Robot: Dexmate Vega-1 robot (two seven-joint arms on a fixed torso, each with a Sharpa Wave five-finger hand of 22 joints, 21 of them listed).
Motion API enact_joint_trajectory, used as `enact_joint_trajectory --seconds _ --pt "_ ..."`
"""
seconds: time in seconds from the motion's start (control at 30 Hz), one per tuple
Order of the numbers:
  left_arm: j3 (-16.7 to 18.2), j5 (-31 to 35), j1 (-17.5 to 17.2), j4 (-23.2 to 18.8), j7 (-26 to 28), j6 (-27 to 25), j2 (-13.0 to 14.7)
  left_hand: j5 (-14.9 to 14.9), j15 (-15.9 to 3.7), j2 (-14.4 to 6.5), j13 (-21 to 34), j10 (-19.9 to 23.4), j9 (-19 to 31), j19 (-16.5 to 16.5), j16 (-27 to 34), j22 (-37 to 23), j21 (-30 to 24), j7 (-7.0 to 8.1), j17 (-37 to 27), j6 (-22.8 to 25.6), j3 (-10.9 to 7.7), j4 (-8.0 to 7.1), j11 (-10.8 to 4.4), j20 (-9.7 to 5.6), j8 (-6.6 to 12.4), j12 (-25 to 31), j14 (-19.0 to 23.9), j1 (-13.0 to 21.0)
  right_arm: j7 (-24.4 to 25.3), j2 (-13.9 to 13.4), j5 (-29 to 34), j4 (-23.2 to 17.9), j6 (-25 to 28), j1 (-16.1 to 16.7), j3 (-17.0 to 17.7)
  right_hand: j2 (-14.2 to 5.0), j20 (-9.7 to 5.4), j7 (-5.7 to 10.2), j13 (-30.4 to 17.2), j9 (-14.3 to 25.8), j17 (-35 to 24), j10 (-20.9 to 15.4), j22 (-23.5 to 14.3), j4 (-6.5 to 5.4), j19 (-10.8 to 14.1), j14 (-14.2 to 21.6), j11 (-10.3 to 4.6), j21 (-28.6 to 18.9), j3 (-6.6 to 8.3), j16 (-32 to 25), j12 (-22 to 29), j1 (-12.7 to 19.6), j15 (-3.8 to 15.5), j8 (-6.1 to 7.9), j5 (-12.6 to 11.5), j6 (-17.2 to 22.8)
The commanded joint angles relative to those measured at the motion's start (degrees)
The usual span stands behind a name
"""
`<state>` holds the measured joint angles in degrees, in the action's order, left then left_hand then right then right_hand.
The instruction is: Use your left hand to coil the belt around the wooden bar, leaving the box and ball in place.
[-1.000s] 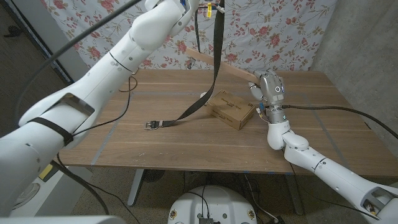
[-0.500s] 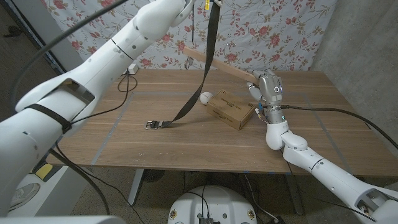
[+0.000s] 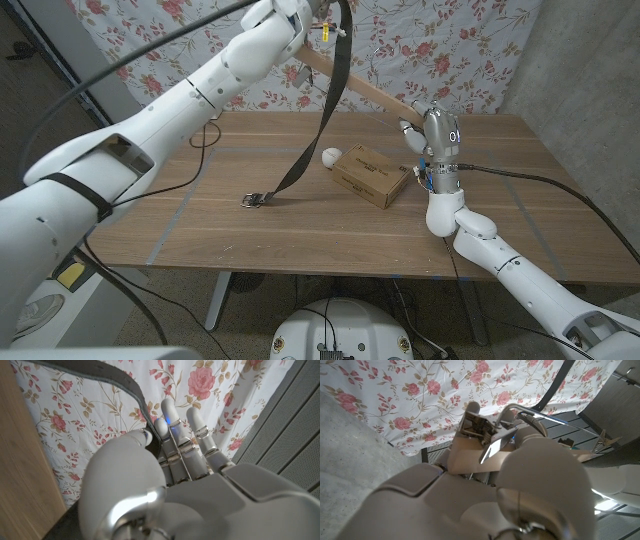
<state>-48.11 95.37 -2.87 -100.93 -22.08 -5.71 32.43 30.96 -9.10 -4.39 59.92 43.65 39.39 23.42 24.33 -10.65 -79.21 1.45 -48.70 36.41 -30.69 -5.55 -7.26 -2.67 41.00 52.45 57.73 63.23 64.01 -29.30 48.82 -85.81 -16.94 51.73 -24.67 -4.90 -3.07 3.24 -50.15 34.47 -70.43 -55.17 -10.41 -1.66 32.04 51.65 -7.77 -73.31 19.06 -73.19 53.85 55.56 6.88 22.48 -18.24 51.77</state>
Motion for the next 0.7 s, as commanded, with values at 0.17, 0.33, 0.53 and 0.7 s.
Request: enact_joint_trajectory --seconds 0.17,0.33,0.53,0.7 --pt "0.46 -2.76 -5.71 -0.44 -0.55 -3.36 3.77 -0.15 -3.22 -0.18 0.10 3.31 4.13 -0.11 -0.43 -0.13 0.16 1.26 -0.39 1.62 0.15 -0.04 -3.49 -1.30 5.48 0.03 0.41 1.09 -1.23 -2.04 -7.73 0.09 -4.22 -3.40 -3.21 -3.03 -8.17 -0.19 -0.07 0.50 -0.16 0.11 -0.08 -2.56 -0.13 -0.06 0.02 0.31 2.05 0.16 0.00 2.06 5.56 0.52 -0.47 0.62" --pt "1.73 -1.83 -6.20 -1.90 -1.09 -4.46 4.93 -0.18 -3.23 -0.21 0.16 3.29 4.35 -0.10 -0.72 -0.15 0.17 1.29 -0.46 1.47 0.20 -0.03 -3.47 -1.25 5.65 0.05 0.52 1.16 -1.45 -2.45 -7.79 1.61 -1.64 -5.00 -5.13 -3.05 -8.18 -0.20 -0.37 0.66 -0.16 0.06 -0.09 -2.60 -0.07 0.00 -0.02 0.38 1.99 0.12 0.18 2.17 5.56 0.53 -0.60 0.58" --pt "3.42 0.04 -7.03 -4.89 -2.80 -4.52 7.38 -0.21 -3.24 -0.26 0.19 3.26 4.25 -0.05 -1.00 -0.10 0.25 1.13 -0.53 1.49 0.25 -0.04 -3.58 -1.16 5.67 0.05 0.70 1.23 -1.47 -2.12 -10.84 4.09 -1.98 -6.79 -6.53 -3.05 -8.17 -0.22 0.05 0.67 -0.16 -0.12 -0.11 -2.65 -0.05 0.03 0.00 0.43 1.93 0.09 -0.03 2.24 5.56 0.54 -0.69 0.72" --pt "4.99 1.07 -7.70 -6.72 -4.01 -4.02 8.87 -0.23 -3.27 -0.28 0.15 3.24 4.27 -0.09 -1.18 -0.14 0.26 1.19 -0.57 1.41 0.29 -0.05 -3.47 -1.12 5.70 0.01 0.83 1.26 -1.61 -1.90 -11.37 6.08 -0.81 -8.30 -7.79 -3.03 -8.19 -0.21 -0.08 0.71 -0.16 -0.05 -0.11 -2.68 0.00 0.03 0.03 0.47 1.87 0.07 0.01 2.28 5.55 0.54 -0.75 0.75"
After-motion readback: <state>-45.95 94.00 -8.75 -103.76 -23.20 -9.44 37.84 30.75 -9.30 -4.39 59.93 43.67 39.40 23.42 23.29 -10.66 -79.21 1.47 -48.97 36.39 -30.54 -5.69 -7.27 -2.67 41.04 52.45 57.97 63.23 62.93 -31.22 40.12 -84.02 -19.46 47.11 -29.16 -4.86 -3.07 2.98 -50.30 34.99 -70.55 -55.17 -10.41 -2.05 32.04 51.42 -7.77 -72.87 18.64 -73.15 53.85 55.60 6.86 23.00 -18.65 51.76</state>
